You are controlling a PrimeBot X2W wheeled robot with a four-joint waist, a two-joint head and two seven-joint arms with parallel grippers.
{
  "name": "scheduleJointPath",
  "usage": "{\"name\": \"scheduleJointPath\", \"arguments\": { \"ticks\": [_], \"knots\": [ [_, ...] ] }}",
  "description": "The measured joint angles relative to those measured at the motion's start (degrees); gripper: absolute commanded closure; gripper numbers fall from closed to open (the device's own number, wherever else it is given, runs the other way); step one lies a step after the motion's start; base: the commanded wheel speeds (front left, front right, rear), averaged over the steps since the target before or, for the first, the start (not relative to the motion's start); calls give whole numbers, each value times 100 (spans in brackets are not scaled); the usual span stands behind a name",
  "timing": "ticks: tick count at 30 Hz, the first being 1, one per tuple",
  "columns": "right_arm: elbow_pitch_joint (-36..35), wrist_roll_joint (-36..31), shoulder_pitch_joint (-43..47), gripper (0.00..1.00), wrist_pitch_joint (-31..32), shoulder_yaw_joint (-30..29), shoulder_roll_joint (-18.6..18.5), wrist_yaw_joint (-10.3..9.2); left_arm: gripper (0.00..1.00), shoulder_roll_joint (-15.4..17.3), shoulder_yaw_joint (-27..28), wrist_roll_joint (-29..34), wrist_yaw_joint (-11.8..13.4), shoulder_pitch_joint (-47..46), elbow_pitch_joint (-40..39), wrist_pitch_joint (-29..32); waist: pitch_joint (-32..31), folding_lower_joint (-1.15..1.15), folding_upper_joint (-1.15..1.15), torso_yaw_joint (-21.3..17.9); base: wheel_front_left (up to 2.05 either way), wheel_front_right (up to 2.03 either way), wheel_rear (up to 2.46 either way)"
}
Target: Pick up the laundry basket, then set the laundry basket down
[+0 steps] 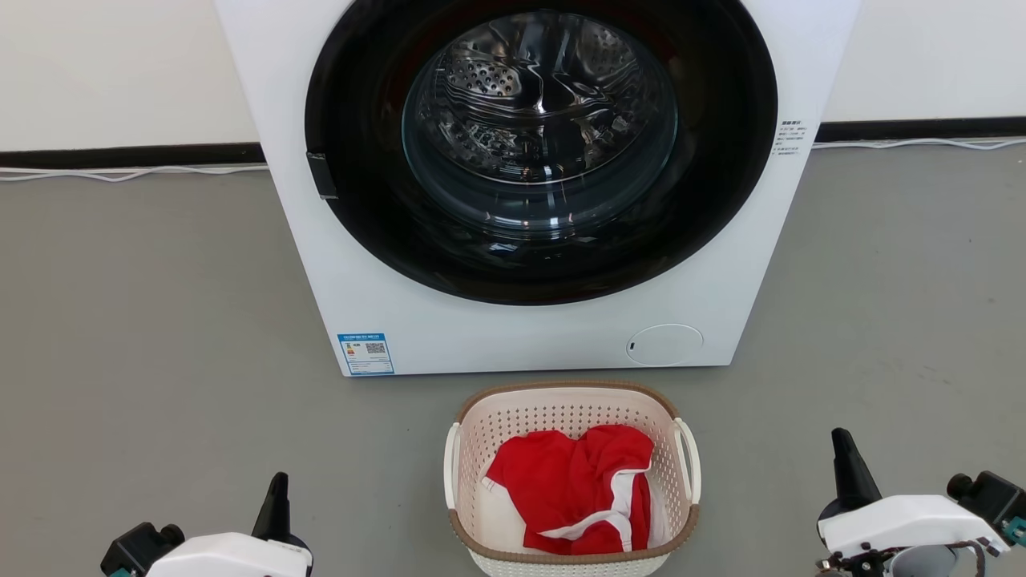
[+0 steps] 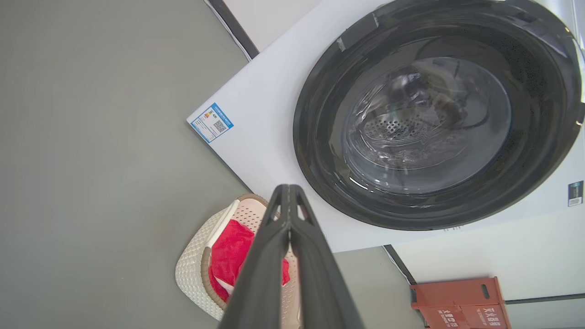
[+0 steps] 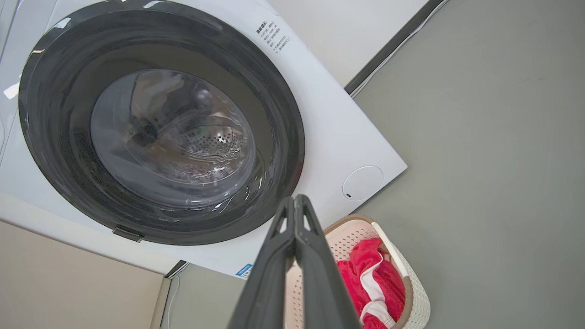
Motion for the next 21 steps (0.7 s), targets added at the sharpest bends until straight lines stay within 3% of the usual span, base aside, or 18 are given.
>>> {"name": "scheduleJointPath", "arguments": {
  "ticks": [21],
  "knots": [
    [-394, 1561, 18, 100, 344, -4, 8, 0, 100, 22, 35, -1211, -174, -1, -367, 345, 61, 0, 0, -4, 0, 0, 0]
  ]
}}
